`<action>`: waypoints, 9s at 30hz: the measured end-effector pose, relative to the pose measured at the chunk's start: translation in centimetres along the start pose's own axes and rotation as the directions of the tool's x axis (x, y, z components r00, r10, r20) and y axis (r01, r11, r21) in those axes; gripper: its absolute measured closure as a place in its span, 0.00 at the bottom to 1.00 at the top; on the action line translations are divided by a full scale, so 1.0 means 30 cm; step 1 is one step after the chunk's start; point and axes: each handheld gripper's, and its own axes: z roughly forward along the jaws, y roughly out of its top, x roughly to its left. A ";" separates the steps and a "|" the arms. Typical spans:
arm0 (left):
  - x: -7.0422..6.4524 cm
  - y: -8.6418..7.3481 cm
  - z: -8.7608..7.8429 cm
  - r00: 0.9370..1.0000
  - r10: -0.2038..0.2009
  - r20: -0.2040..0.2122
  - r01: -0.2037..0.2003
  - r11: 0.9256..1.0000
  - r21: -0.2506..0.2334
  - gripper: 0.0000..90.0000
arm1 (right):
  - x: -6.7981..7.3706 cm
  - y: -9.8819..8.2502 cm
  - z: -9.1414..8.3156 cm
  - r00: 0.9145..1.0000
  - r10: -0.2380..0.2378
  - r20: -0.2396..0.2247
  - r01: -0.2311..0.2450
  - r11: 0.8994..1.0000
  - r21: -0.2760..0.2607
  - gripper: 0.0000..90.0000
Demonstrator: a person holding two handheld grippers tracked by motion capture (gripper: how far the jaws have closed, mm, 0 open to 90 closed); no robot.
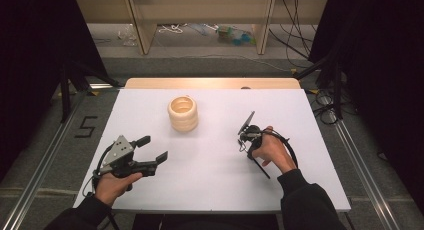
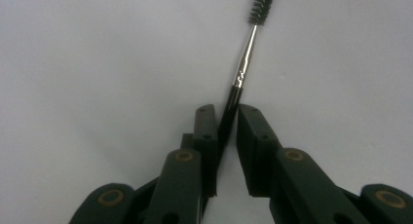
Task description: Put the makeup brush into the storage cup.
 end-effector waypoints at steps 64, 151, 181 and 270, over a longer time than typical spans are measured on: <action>-0.027 0.001 0.038 1.000 -0.017 0.021 0.016 1.000 0.010 0.18 | 0.019 -0.080 -0.236 1.000 0.026 0.011 -0.006 0.592 -0.806 0.95; -0.183 0.021 0.260 0.974 -0.029 0.224 0.033 0.999 -0.013 0.68 | 0.345 0.025 -0.209 0.954 -0.268 -0.138 0.012 0.491 -0.871 0.95; -0.174 0.027 0.254 0.974 -0.005 0.227 0.012 0.999 -0.030 0.92 | 0.356 0.025 -0.209 0.952 -0.280 -0.126 0.028 0.488 -0.873 0.95; 0.128 0.127 0.262 0.993 -0.084 -0.082 0.080 0.995 -0.054 0.94 | 0.121 -0.323 -0.144 0.993 0.100 -0.068 -0.113 0.563 -0.819 0.28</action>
